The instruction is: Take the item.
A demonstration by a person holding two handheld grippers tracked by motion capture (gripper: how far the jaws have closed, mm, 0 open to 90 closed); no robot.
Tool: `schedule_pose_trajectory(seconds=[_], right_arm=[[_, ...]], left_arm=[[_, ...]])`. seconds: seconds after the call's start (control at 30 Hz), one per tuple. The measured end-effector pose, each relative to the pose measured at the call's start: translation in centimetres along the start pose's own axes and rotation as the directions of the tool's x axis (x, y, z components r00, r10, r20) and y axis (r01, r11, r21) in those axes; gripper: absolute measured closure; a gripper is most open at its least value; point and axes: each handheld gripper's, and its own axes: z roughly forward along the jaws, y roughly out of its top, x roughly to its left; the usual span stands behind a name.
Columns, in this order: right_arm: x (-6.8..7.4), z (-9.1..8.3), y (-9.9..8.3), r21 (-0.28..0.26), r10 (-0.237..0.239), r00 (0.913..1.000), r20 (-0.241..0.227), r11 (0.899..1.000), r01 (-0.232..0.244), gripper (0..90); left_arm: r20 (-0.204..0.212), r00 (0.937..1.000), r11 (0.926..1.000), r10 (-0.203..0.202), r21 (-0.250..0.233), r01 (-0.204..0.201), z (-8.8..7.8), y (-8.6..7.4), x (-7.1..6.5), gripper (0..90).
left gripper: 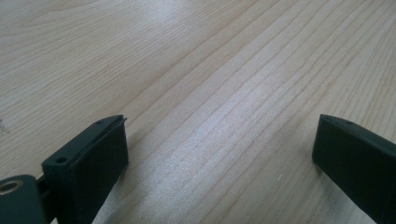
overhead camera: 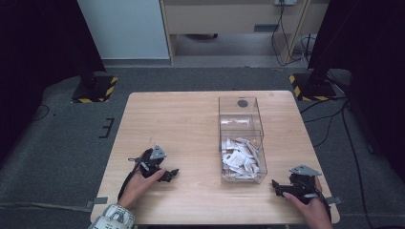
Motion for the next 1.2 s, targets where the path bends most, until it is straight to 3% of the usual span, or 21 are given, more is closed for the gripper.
schedule_pose_trajectory(seconds=[0.2,0.47,0.7,0.8,1.0,1.2], right_arm=[[0.0,0.0,0.0,0.000,0.000,1.0000,0.000,1.000,0.000,0.7],[0.0,0.0,0.0,-0.002,-0.002,1.0000,0.001,1.000,0.002,0.8],[0.0,0.0,0.0,-0.003,-0.002,1.0000,0.002,1.000,0.002,0.8],[0.0,0.0,0.0,-0.002,-0.002,1.0000,0.000,1.000,0.002,0.8],[0.0,0.0,0.0,-0.002,-0.002,1.0000,0.001,1.000,0.002,0.8],[0.0,0.0,0.0,-0.002,-0.003,1.0000,0.000,1.000,0.003,0.8]], left_arm=[[-0.004,0.9999,0.9998,0.011,-0.014,-0.011,-0.2,0.1,-0.2,5.8],[0.028,0.9994,0.9961,0.022,-0.086,-0.019,-1.7,1.3,-1.0,5.6],[0.055,0.9950,0.9874,0.083,-0.139,-0.075,-2.7,3.3,-2.6,6.1],[0.070,0.9916,0.9860,0.109,-0.134,-0.099,-2.7,4.3,-3.0,6.1],[0.101,0.9889,0.9876,0.108,-0.125,-0.095,-2.6,5.2,-3.5,6.5],[0.103,0.9848,0.9803,0.140,-0.155,-0.123,-3.3,6.9,-4.3,5.6]])
